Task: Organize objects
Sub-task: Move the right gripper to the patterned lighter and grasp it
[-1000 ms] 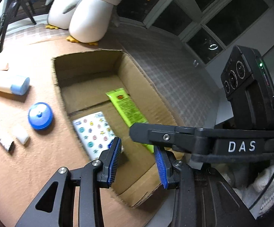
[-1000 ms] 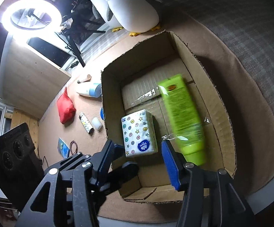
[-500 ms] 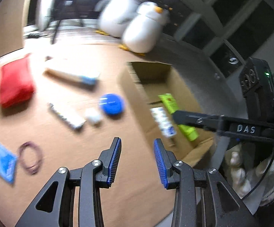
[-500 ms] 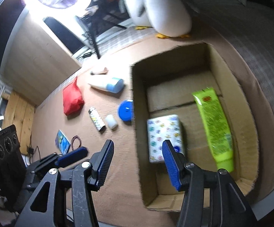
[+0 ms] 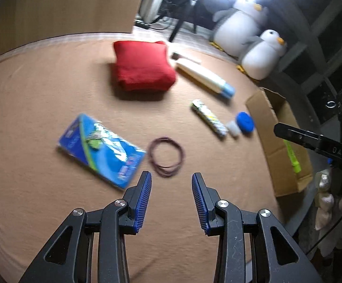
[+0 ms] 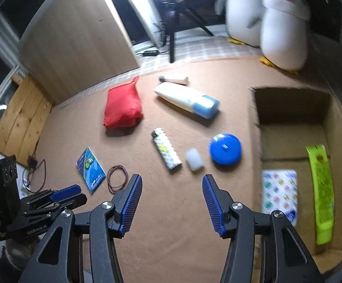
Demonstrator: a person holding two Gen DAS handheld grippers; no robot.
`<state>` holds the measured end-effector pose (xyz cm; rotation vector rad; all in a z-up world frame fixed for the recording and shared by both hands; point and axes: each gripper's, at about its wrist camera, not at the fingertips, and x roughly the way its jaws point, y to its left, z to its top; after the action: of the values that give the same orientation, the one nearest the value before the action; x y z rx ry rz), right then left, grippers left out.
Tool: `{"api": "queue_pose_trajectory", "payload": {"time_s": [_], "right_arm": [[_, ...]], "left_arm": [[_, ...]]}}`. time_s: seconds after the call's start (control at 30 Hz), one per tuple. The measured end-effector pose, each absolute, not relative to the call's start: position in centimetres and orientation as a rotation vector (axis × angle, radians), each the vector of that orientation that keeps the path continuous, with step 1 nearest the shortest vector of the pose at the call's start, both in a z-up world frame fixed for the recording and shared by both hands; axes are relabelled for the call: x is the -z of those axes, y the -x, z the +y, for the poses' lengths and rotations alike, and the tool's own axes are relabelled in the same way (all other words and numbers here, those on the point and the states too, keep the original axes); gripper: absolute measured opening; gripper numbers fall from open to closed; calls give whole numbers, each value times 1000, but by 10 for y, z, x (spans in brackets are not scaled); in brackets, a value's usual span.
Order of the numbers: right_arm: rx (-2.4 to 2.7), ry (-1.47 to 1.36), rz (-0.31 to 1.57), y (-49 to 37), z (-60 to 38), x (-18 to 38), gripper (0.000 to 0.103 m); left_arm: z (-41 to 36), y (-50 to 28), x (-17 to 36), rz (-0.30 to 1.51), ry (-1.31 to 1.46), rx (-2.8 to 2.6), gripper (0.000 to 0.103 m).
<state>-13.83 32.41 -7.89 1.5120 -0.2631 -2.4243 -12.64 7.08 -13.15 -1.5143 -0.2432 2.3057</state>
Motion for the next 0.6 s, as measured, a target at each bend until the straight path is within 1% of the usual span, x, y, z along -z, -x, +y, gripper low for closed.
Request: {"api": "queue_pose_trajectory", "payload": {"time_s": [0.13, 0.2, 0.43, 0.6], "right_arm": [[2397, -1537, -133, 156, 298, 86, 49], [2370, -1575, -96, 167, 291, 94, 49], [2314, -1681, -32, 195, 283, 118, 49], [2273, -1721, 35, 213, 277, 130, 49]], "left_arm": [[70, 136, 132, -168, 1521, -2300, 38], [75, 144, 133, -130, 1530, -2282, 38], [104, 173, 149, 78, 1592, -2198, 38], [121, 187, 164, 216, 1645, -2152, 33]]}}
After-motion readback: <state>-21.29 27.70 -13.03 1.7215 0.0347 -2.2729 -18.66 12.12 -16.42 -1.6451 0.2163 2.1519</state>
